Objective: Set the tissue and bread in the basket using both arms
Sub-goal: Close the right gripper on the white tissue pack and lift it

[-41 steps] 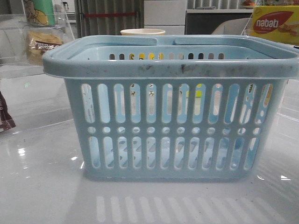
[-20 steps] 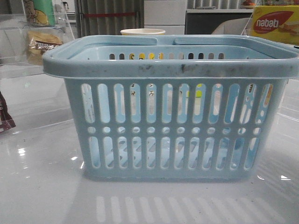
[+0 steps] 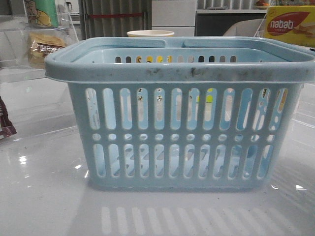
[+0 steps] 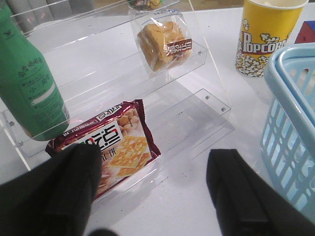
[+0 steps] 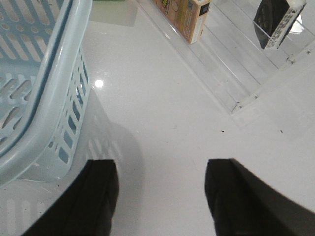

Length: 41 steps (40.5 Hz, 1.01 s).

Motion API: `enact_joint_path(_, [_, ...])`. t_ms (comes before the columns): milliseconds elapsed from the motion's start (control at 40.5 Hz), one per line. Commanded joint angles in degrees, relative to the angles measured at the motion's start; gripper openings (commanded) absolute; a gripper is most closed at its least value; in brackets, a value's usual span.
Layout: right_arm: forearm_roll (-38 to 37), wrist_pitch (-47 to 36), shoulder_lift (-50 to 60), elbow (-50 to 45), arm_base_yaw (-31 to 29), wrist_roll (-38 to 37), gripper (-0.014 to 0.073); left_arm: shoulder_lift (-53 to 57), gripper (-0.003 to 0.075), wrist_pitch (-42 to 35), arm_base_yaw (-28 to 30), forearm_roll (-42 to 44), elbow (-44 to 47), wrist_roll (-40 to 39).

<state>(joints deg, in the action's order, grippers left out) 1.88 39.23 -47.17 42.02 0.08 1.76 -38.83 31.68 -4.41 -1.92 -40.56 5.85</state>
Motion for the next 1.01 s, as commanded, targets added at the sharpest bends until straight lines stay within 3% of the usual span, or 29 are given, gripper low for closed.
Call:
enact_joint_path(0, [-0.1,-4.6,-0.4,2.0,-0.2,0.3,0.0503,-0.1,0.0518,-4.8,-0.4,-0.6,-1.6,-0.5])
enact_joint_path(247, [-0.3,-6.7,-6.0,6.3,-2.8,-1.1,0.0503,-0.1,0.0518,-4.8,-0.4,-0.6,-1.6,-0.5])
enact_joint_path(543, [-0.3,-5.9,-18.7,18.1,-10.2,-1.1,0.0503,-0.1,0.0518,-4.8,-0.4,-0.6,-1.6,-0.5])
enact_joint_path(986, [-2.4,-4.2,-36.9,34.6,-15.0,-1.1,0.0503,-0.1,0.0518,-4.8,-0.4,-0.6,-1.6,-0.5])
